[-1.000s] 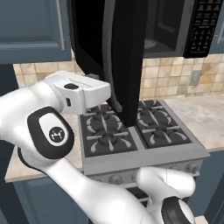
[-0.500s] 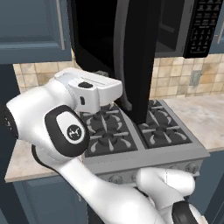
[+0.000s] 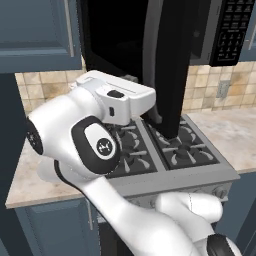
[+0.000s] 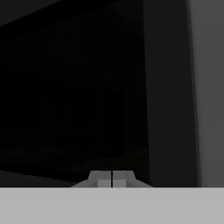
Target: Pick the mushroom from the counter and place it in the microwave. Then turn on the microwave.
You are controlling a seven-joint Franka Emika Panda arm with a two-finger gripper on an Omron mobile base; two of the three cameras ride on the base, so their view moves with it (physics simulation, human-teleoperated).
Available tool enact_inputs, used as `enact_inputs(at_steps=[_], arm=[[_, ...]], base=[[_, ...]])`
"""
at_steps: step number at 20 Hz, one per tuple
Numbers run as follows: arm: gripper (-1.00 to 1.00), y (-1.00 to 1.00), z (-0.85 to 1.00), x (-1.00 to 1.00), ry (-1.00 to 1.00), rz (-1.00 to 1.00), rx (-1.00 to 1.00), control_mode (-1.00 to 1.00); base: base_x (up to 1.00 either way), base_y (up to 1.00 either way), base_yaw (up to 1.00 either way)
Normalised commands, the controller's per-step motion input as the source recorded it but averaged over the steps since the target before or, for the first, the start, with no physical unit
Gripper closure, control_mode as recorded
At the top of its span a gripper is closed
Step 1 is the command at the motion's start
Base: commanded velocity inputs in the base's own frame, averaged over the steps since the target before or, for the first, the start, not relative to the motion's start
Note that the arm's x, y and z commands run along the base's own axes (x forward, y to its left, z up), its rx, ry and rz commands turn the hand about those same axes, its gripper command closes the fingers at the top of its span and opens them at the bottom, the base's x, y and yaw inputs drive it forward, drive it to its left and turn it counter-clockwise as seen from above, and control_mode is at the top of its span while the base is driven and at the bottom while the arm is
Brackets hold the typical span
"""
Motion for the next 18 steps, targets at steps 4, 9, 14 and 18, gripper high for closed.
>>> enact_inputs(at_steps=[4,9,14,18], arm=[[1.00,-0.33,0.07,0.00,0.00,0.00,0.00,-1.00],[1.00,-0.35,0.05,0.00,0.00,0.00,0.00,-1.00],[1.00,-0.34,0.04,0.00,0.00,0.00,0.00,-1.00],[1.00,-0.37,0.03,0.00,0.00,0.00,0.00,-1.00]], base=[[0.00,0.00,0.00],[0.00,0.00,0.00],[0.00,0.00,0.00],[0.00,0.00,0.00]])
